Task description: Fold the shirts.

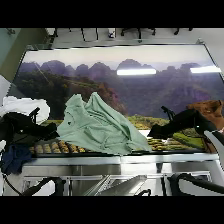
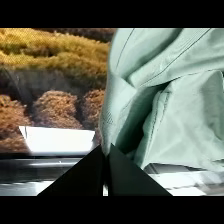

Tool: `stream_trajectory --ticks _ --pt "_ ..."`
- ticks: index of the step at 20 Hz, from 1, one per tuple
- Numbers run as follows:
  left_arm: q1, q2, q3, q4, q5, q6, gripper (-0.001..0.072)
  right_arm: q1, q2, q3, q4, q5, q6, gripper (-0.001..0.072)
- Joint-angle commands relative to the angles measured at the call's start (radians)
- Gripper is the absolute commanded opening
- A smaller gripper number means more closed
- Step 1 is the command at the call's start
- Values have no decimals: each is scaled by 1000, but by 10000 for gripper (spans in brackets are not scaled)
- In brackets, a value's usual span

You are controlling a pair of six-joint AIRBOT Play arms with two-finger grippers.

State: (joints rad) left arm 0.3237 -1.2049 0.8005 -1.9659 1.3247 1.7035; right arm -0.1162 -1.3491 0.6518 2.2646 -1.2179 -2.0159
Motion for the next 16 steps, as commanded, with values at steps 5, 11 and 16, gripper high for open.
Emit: stream_trajectory --ticks 5,11,16 --pt "1 -11 4 -2 -5 15 27 122 -22 -126 71 134 -43 435" --pt "1 -7 4 -3 4 15 283 178 -21 -122 97 165 -49 21" --pt "1 115 3 0 13 -30 619 178 27 -97 92 192 -50 20"
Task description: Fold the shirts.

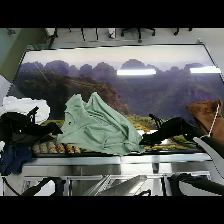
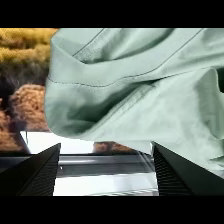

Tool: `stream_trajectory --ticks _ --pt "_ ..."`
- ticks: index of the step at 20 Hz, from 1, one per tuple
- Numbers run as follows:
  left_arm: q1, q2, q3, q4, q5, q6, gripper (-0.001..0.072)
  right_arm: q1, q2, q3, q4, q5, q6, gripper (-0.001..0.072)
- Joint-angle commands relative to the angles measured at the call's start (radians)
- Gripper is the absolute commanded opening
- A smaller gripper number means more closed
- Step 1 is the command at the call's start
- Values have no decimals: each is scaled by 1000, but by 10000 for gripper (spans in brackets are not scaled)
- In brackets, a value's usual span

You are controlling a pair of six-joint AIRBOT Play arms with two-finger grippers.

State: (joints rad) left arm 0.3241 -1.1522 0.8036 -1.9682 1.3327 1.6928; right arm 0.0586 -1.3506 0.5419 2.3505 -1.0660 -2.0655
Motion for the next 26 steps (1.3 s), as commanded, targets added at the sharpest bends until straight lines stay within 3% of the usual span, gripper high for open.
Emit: stream_trajectory --ticks 1,5,9,13,17,23,26 --pt "1 89 -8 4 -3 -27 618 3 44 13 6 55 0 20" --pt "1 116 -137 1 -55 -79 601 3 54 13 -5 61 0 20" --pt "1 0 -204 -33 -78 -91 601 3 54 13 -8 60 0 20" --pt "1 -89 -109 -51 -85 -91 600 3 54 13 -13 43 0 21" --pt "6 -85 -22 -5 -58 -159 601 3 54 13 -12 46 -1 21" --pt "123 -166 -23 3 27 -184 600 3 54 13 -16 46 -8 21" --pt "116 -167 -62 -18 -48 -184 600 3 54 13 -16 45 -7 21"
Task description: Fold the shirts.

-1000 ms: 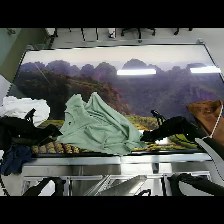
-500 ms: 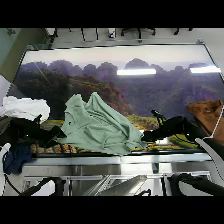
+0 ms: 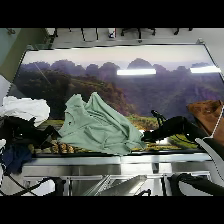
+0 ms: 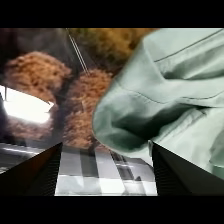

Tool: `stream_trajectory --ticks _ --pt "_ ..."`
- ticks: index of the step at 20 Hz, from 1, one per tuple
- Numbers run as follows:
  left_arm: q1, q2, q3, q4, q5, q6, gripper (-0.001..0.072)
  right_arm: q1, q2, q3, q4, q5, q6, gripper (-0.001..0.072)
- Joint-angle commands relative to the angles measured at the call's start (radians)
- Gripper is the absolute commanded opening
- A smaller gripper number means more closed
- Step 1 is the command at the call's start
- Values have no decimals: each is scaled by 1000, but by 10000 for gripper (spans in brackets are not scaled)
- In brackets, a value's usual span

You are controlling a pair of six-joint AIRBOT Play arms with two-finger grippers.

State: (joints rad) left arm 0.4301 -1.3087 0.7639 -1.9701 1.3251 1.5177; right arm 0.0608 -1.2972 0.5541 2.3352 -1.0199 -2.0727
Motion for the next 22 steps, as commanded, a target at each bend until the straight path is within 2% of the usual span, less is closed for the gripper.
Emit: stream_trajectory --ticks 1,2,3,4,5,6,7,10,12,14,17,20,22 --pt "-2 -11 -41 -44 -91 -9 600 1 1 1 -1 -1 0 21" --pt "-13 -11 -60 -69 -137 -9 593 1 1 1 -1 -2 0 21" --pt "-23 -11 -76 -77 -171 -9 435 1 1 1 -1 -4 0 21" --pt "-37 -13 -89 -74 -193 -8 218 1 1 1 0 -4 0 21" --pt "-48 -22 -92 -75 -204 -7 96 1 1 1 0 -4 0 20" --pt "-63 -35 -87 -78 -203 13 28 1 1 1 2 -4 0 20" --pt "-83 -40 -78 -87 -195 37 27 1 2 2 13 -8 0 20" --pt "-150 18 -1 -246 -172 127 26 -1 63 41 53 -47 5 19" --pt "-172 130 132 -317 -158 135 26 -39 171 173 53 -95 21 18" --pt "-160 278 350 -345 -150 134 26 -135 299 435 53 -129 58 18" --pt "-94 472 793 -343 -206 113 26 -299 453 958 66 -65 60 18" --pt "-36 555 1207 -325 -208 113 26 -425 532 1407 3 42 60 19" --pt "1 576 1392 -290 -211 112 26 -480 562 1551 -45 103 60 19"
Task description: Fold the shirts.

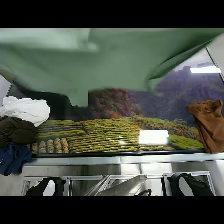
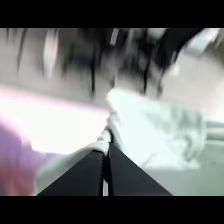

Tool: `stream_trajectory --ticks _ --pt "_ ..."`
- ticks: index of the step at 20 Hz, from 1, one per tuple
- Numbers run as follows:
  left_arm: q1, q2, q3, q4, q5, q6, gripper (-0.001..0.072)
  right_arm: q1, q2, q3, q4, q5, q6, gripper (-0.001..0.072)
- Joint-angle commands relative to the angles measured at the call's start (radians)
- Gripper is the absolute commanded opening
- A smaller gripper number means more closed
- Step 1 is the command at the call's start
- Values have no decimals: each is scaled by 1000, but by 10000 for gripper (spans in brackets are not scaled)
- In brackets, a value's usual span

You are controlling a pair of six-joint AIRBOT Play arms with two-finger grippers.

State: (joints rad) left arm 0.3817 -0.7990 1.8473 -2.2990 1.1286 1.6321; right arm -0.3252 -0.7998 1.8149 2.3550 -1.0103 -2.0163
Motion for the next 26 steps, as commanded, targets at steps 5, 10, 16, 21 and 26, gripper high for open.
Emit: stream_trajectory --ticks 5,10,16,21,26 --pt "64 84 245 92 7 -14 27 -117 57 230 -74 60 5 19" --pt "1 -37 -216 -56 -55 111 26 -62 -126 -64 22 -13 2 19" --pt "-262 -544 -486 -47 -274 310 27 145 -520 -496 20 235 -83 19" --pt "-263 -1056 -352 -60 -304 311 27 159 -925 -471 29 423 -38 19" --pt "-264 -1270 -92 -58 -264 248 27 161 -1089 -277 29 416 16 20"
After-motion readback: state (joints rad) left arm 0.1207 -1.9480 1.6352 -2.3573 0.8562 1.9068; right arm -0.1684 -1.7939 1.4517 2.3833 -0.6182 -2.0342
